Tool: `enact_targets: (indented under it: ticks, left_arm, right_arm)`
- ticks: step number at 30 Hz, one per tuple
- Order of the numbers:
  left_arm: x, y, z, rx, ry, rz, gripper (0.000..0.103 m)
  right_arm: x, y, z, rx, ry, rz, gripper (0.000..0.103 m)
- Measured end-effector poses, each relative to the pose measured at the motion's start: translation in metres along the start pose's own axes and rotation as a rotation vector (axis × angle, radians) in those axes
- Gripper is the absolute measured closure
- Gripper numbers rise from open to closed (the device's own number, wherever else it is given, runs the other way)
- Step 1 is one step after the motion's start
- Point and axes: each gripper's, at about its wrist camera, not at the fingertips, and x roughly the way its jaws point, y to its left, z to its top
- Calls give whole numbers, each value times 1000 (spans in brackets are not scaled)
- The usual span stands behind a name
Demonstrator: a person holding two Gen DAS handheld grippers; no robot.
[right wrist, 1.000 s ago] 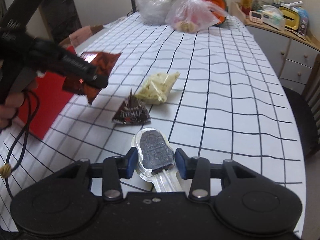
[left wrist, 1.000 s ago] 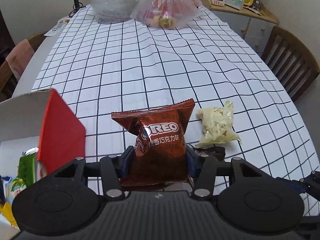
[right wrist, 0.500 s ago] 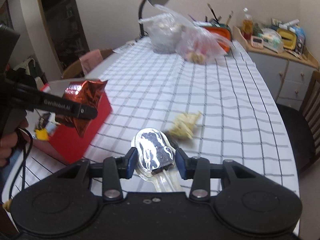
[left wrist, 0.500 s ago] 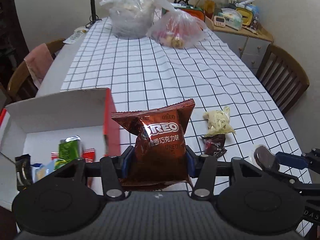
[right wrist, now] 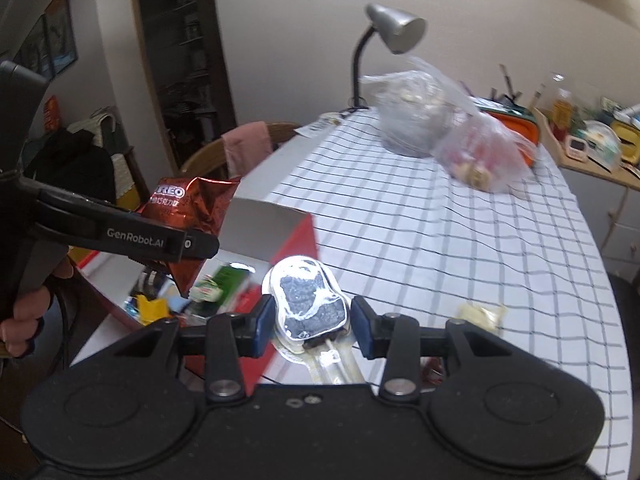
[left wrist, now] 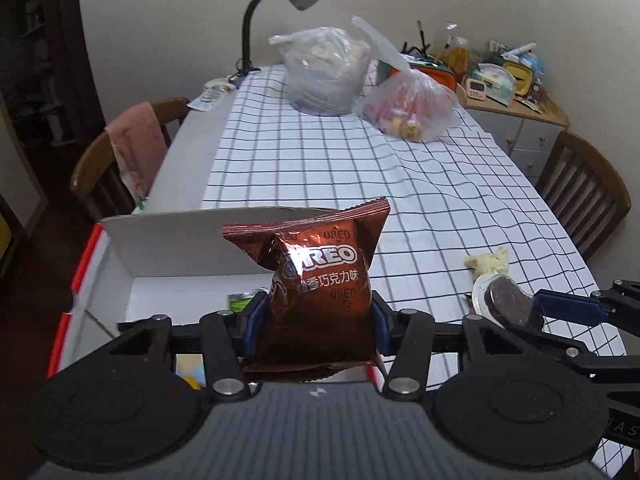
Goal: Organize snacks
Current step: 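Carry the Oreo bag and lollipop over the box with both grippers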
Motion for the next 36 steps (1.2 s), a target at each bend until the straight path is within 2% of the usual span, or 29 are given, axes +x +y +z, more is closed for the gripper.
enact_targets:
  ticks: [13, 20, 27, 36]
  left_arm:
    - [-12, 87, -3, -42, 6, 87, 52]
    - [-1, 123, -6, -43, 41, 125, 52]
    - [30, 143, -12, -33, 107, 142, 52]
    - [73, 143, -24, 37, 213, 146, 52]
  right_arm:
    - [56, 70, 28, -65, 21, 51, 63]
    - [94, 98, 37, -89, 52, 59, 63]
    - [132, 113, 37, -106, 105, 50, 63]
    - [168, 123, 23, -144, 189, 30, 64]
